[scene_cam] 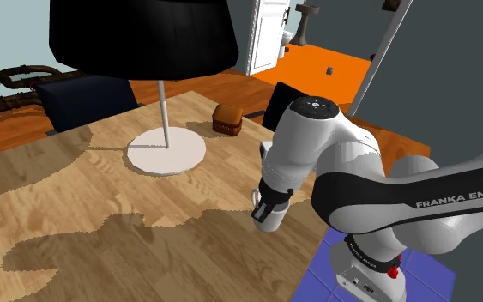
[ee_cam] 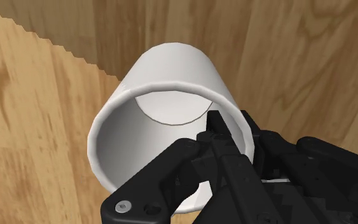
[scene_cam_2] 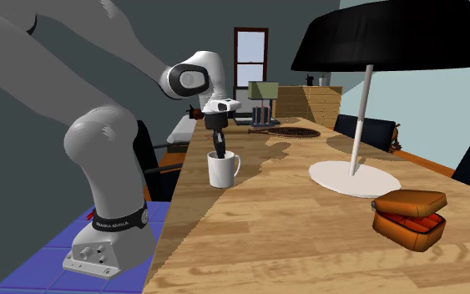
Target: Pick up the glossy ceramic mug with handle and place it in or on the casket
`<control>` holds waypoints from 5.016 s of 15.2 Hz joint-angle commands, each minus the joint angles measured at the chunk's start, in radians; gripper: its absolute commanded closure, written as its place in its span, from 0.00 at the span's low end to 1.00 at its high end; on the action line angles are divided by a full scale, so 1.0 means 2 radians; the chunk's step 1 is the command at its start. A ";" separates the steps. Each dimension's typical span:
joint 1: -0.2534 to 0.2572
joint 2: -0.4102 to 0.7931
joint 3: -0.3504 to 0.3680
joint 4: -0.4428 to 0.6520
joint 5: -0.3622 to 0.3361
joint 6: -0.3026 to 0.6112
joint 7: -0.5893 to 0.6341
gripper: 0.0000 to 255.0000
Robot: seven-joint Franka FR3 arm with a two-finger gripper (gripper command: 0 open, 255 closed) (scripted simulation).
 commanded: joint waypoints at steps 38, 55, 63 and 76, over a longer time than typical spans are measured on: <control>-0.028 -0.066 -0.087 0.180 -0.070 -0.244 -0.022 1.00; -0.136 0.183 -0.173 0.344 -0.168 -0.162 -0.144 1.00; -0.167 0.315 -0.195 0.480 -0.196 -0.166 -0.183 1.00; -0.191 0.547 -0.219 0.781 -0.221 -0.235 -0.234 1.00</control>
